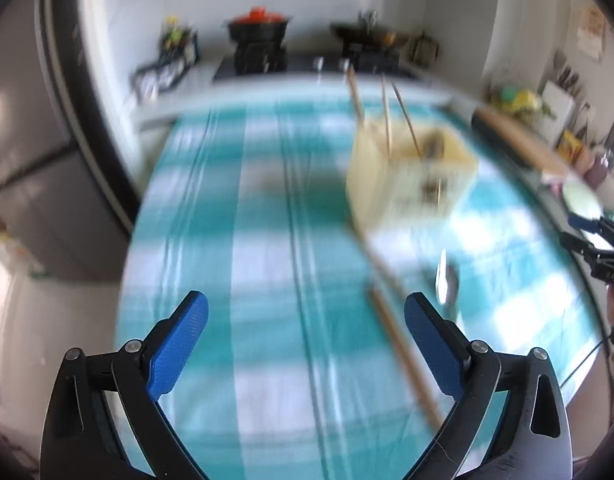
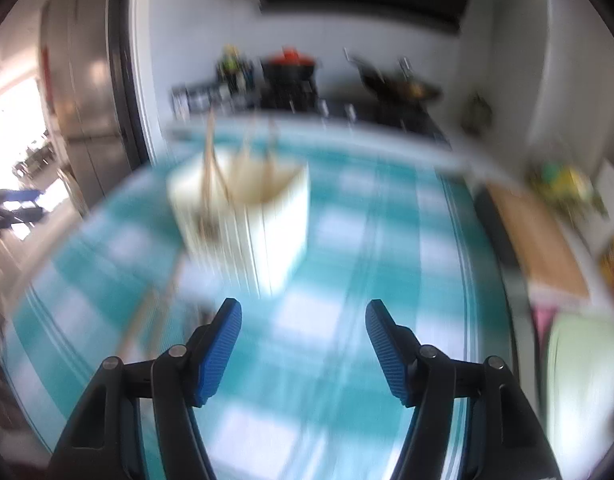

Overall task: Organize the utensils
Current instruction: 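Open the right tool over the holder while the left tool releases its chopstick inside, then move the right tool toward the second steel spoon while the left tool approaches a chopstick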

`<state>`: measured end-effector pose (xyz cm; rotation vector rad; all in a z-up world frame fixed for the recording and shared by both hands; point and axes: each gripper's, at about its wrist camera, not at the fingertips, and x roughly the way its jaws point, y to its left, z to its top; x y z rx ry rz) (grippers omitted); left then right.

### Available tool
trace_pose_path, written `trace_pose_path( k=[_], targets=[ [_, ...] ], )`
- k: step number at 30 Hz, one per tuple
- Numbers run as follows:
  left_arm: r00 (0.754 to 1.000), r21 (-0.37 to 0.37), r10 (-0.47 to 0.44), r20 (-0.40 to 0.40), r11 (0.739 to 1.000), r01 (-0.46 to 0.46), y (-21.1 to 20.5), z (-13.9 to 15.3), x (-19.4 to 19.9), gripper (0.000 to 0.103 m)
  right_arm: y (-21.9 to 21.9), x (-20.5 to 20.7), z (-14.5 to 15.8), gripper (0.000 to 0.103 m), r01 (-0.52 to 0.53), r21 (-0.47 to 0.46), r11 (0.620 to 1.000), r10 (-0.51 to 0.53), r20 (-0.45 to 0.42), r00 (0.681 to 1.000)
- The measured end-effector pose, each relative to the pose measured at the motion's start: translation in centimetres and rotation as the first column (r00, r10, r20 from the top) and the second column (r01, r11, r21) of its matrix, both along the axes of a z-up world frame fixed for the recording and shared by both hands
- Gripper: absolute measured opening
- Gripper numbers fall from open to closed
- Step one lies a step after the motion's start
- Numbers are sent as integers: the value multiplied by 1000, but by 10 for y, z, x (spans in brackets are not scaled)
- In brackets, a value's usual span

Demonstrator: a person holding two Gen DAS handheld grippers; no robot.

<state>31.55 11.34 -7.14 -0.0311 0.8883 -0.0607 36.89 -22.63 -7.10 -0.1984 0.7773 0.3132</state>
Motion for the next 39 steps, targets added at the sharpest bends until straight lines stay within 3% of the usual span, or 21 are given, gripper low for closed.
trace_pose_path(
  k=[3, 7, 12, 14, 20, 26, 31, 39],
  targets=[
    [997, -47, 74, -15, 996, -75, -5, -54, -38, 99, -12, -38, -58, 66, 48, -9, 999, -48, -79, 996],
    [989, -39, 148, -1, 988, -148, -21, -92, -41, 99, -16, -71, -112, 66, 114, -28, 993, -117, -143, 983],
    [983, 5, 180, 20, 984, -180, -33, -107, -20, 99, -9, -76, -119, 66, 136, -3, 991, -135, -113, 984],
    [982, 4, 187, -2, 982, -187, -31, -114, -13, 99, -3, -74, -122, 66, 144, -34, 989, -147, -99, 984],
    [975, 15, 216, -54, 976, -216, -27, -138, -13, 99, -5, -74, -128, 66, 175, 6, 985, -174, -73, 982],
    [972, 19, 229, -54, 973, -228, -29, -137, -12, 99, -4, -75, -128, 66, 179, 3, 984, -179, -71, 981],
    [982, -131, 184, -47, 973, -188, -44, -125, -16, 99, -5, -74, -128, 66, 179, 9, 984, -178, -73, 981],
    [988, -3, 138, -67, 990, -138, -77, -135, -6, 100, -5, -74, -128, 66, 179, 11, 984, -177, -74, 981]
  ],
)
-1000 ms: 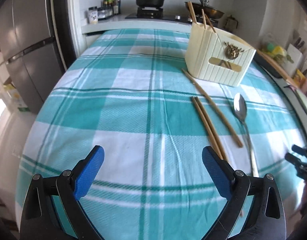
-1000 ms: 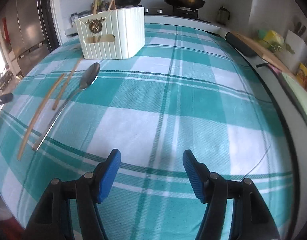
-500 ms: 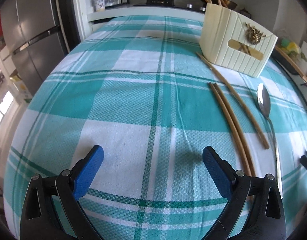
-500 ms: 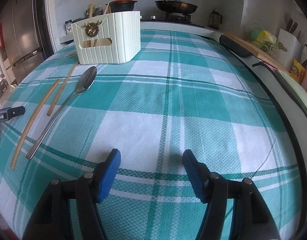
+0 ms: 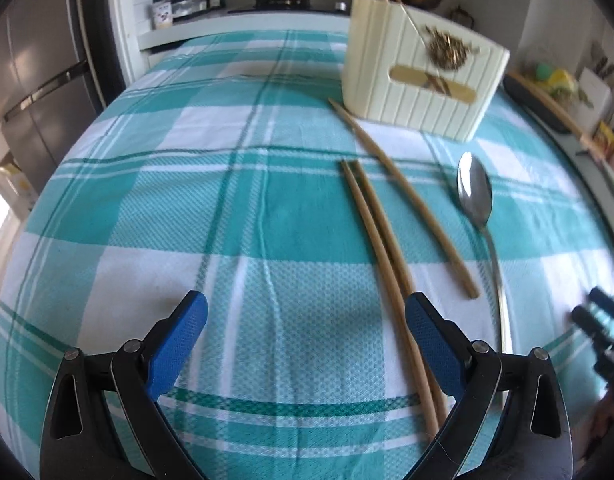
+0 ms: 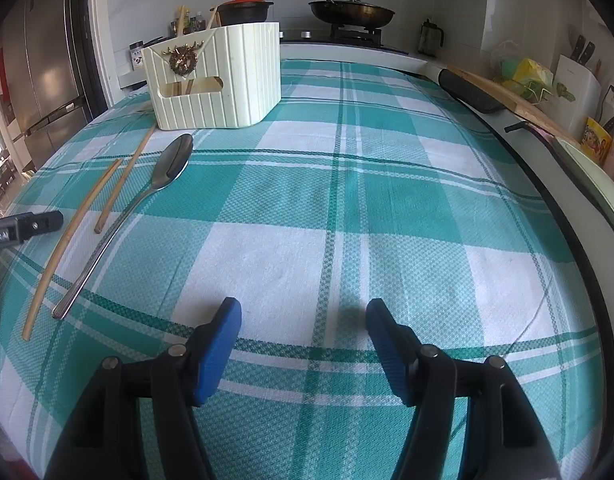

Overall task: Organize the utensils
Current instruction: 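Move the right tool toward the second steel spoon while the left tool approaches a chopstick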

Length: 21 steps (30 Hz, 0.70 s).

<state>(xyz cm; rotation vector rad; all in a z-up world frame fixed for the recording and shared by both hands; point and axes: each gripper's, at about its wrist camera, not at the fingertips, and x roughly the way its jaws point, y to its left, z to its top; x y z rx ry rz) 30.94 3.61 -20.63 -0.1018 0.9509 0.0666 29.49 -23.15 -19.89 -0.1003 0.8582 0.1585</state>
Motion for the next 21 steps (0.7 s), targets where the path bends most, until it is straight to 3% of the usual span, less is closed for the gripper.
trace_pose_path(
  k=[4, 6, 14, 17, 18, 21],
  targets=[
    [1000, 34, -8, 8, 999, 8, -6, 1, 0, 101, 0, 0, 0, 66, 0, 0, 1000, 0, 0, 1000],
    [1000, 59, -8, -25, 998, 10, -8, -4, 4, 103, 0, 0, 0, 66, 0, 0, 1000, 0, 0, 1000],
    [1000, 41, -10, -18, 999, 10, -4, -4, 2, 100, 5, 0, 3, 66, 11, -21, 1000, -11, -5, 1000],
    [1000, 42, -6, -11, 999, 6, -4, -4, 2, 100, 29, -1, 20, 65, -75, 79, 994, 76, -7, 997],
    [1000, 45, -4, -9, 999, 5, -4, -4, 2, 100, 43, 0, 27, 64, -116, 110, 987, 118, -10, 993],
    [1000, 45, -4, -7, 999, 4, -4, -4, 2, 100, 80, 11, 33, 46, -199, 161, 967, 208, -38, 977]
  ],
)
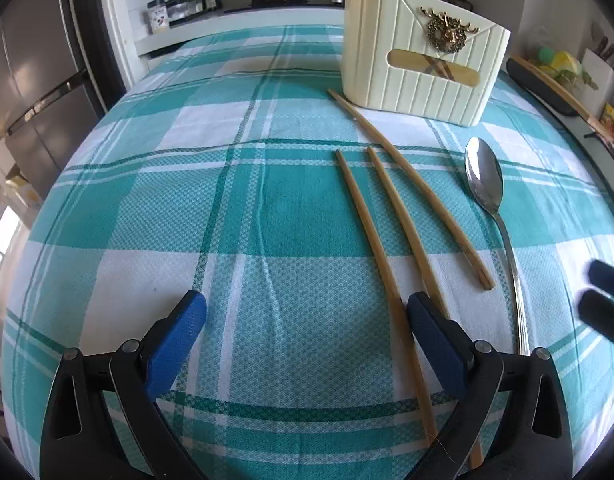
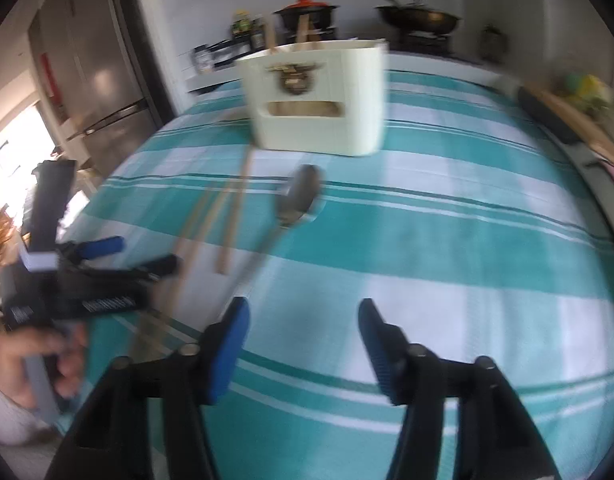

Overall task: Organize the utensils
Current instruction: 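Move the right tool toward the second steel spoon while the left tool approaches a chopstick, then lower the right tool onto the spoon and close it while the left tool grasps a chopstick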

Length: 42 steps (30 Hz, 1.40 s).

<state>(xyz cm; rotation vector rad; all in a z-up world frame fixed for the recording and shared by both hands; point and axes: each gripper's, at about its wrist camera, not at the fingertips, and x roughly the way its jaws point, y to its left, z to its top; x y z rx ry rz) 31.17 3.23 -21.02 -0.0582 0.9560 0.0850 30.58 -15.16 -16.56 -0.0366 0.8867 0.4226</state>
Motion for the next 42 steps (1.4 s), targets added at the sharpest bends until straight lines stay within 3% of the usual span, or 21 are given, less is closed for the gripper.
trace_pose_path(
  k=[5, 8, 9, 14, 21, 23, 25, 26, 33, 42],
  targets=[
    [1000, 7, 1, 0, 1000, -1, 1, 1, -3, 97, 49, 24, -23, 34, -87, -68, 994, 79, -101, 992],
    [1000, 16, -12, 12, 1000, 11, -1, 3, -7, 90, 52, 22, -24, 11, -89, -130, 987, 81, -64, 995],
    [1000, 18, -12, 15, 1000, 11, -1, 3, -8, 89, 46, 23, -24, 9, -59, -140, 988, 50, -65, 997],
    [1000, 16, -19, 9, 1000, 19, 7, 3, -14, 89, -1, 16, -25, 8, 61, -147, 987, -70, -55, 996],
    [1000, 17, 29, 2, 999, -29, 38, 3, -26, 93, -63, -14, -23, 8, 212, -241, 947, -215, 15, 976],
    [999, 10, 32, -5, 999, -32, 43, 1, -25, 96, -70, -18, -22, 15, 210, -209, 955, -206, 38, 978],
    [1000, 20, 19, -12, 1000, -19, 44, 0, -23, 100, -73, -19, -24, 63, 190, -188, 964, -190, 20, 982],
    [1000, 21, 12, -14, 1000, -12, 45, 0, -22, 101, -73, -17, -25, 68, 183, -176, 967, -183, 15, 983],
    [1000, 0, -24, -12, 1000, 24, 50, -3, -19, 103, -75, -8, -36, 79, 164, -153, 975, -158, 48, 986],
    [999, -10, -37, -9, 999, 37, 51, -3, -19, 103, -77, -9, -36, 79, 166, -151, 975, -160, 53, 986]
  ],
)
